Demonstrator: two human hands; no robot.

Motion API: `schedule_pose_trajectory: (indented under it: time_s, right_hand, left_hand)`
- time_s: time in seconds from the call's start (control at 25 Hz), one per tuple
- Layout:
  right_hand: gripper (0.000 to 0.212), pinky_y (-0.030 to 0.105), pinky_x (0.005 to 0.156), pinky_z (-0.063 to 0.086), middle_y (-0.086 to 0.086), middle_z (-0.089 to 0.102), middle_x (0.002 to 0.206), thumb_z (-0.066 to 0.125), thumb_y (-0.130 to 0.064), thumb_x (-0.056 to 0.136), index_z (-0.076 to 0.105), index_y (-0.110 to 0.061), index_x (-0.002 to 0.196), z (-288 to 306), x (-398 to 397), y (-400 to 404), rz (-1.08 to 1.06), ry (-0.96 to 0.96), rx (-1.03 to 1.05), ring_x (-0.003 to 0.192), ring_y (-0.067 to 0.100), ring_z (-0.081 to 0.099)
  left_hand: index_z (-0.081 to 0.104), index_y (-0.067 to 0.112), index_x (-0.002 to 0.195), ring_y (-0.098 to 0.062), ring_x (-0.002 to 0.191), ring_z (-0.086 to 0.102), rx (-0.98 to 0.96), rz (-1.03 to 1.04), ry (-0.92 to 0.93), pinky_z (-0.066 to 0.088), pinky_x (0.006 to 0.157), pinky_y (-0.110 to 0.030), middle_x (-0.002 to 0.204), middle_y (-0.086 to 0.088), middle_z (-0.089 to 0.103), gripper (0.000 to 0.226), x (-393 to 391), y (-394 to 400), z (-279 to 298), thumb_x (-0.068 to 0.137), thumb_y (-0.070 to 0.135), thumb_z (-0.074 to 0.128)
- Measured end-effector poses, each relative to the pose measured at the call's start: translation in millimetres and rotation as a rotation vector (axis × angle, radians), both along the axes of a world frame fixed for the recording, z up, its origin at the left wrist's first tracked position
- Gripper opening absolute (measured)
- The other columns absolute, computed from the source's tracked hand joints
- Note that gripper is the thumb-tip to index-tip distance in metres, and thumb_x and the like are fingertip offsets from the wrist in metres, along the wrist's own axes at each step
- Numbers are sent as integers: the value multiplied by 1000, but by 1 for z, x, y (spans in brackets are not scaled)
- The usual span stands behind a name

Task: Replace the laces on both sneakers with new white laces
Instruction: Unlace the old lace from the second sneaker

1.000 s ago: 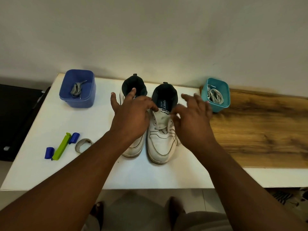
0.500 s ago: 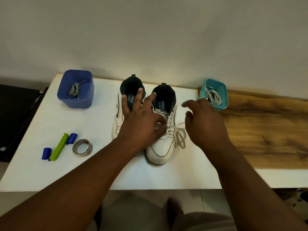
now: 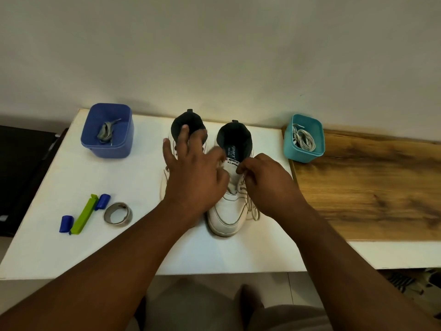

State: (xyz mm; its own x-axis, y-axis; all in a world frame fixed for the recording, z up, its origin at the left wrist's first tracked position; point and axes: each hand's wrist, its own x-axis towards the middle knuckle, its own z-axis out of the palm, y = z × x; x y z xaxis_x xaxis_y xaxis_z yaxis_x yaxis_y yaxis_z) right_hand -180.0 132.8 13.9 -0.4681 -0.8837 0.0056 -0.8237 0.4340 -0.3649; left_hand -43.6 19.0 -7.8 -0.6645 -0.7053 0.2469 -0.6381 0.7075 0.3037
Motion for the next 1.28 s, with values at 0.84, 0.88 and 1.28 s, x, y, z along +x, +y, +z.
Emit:
schedule_pose_trajectory:
  time_s: [0.84, 0.88, 1.28]
  right_hand:
    - [31, 29, 72, 39, -1, 61, 110, 50, -13, 100, 70, -33, 113, 0, -1, 3, -42, -29, 5, 98, 20, 60]
    - [31, 29, 72, 41, -1, 61, 111, 50, -13, 101, 70, -33, 113, 0, -1, 2, -46, -30, 7, 98, 20, 60]
    - [32, 29, 71, 38, -4, 58, 106, 49, -13, 101, 71, -34, 113, -1, -1, 2, -60, -52, -1, 98, 18, 59]
  left_hand:
    - [65, 24, 106, -31, 142, 38, 54, 89, 218, 22, 116, -65, 132, -1, 58, 22, 2, -10, 4, 95, 36, 50]
    - [62, 21, 108, -32, 137, 43, 43, 175, 261, 27, 113, -64, 128, -4, 59, 25, 4, -12, 6, 94, 33, 46]
    - [70, 34, 104, -30, 153, 17, -32, 14, 88, 7, 117, -68, 143, 5, 51, 19, 1, -8, 6, 96, 44, 56]
